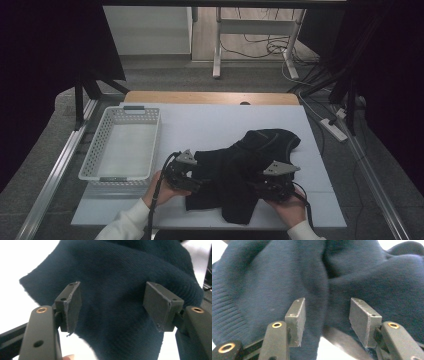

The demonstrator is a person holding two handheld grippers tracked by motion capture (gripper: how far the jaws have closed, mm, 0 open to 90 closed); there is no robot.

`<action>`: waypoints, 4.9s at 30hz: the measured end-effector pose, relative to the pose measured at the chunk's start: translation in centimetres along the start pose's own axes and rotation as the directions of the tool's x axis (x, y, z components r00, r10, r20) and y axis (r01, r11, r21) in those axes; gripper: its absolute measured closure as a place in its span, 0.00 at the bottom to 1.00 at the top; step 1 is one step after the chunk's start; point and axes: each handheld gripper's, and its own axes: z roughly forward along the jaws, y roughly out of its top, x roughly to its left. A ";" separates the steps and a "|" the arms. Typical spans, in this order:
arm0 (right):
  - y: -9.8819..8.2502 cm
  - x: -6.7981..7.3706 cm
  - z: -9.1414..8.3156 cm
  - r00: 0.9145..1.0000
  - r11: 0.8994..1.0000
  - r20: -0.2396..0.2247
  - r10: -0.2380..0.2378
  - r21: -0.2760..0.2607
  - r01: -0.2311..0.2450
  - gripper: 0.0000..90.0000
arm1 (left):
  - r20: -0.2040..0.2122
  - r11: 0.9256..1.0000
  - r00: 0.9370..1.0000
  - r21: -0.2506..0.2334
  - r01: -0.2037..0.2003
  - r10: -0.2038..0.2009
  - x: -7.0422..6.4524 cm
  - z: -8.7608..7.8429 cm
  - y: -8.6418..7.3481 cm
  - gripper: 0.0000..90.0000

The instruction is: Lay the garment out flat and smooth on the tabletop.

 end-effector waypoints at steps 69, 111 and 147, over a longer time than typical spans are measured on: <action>-0.4 4.2 -2.1 0.996 0.999 -0.075 -0.040 -0.039 0.037 0.44 | 0.042 0.996 0.999 -0.083 0.028 -0.025 1.2 -3.0 -1.3 0.89; 5.0 2.2 -9.5 0.983 0.959 0.031 -0.181 -0.217 0.184 0.93 | 0.037 0.989 0.999 -0.149 0.016 -0.010 1.3 -7.0 0.1 0.89; -3.2 2.8 -0.6 0.991 0.988 -0.116 -0.061 0.137 0.076 0.52 | -0.031 1.000 0.999 0.000 0.009 -0.009 0.8 -3.3 -2.2 0.59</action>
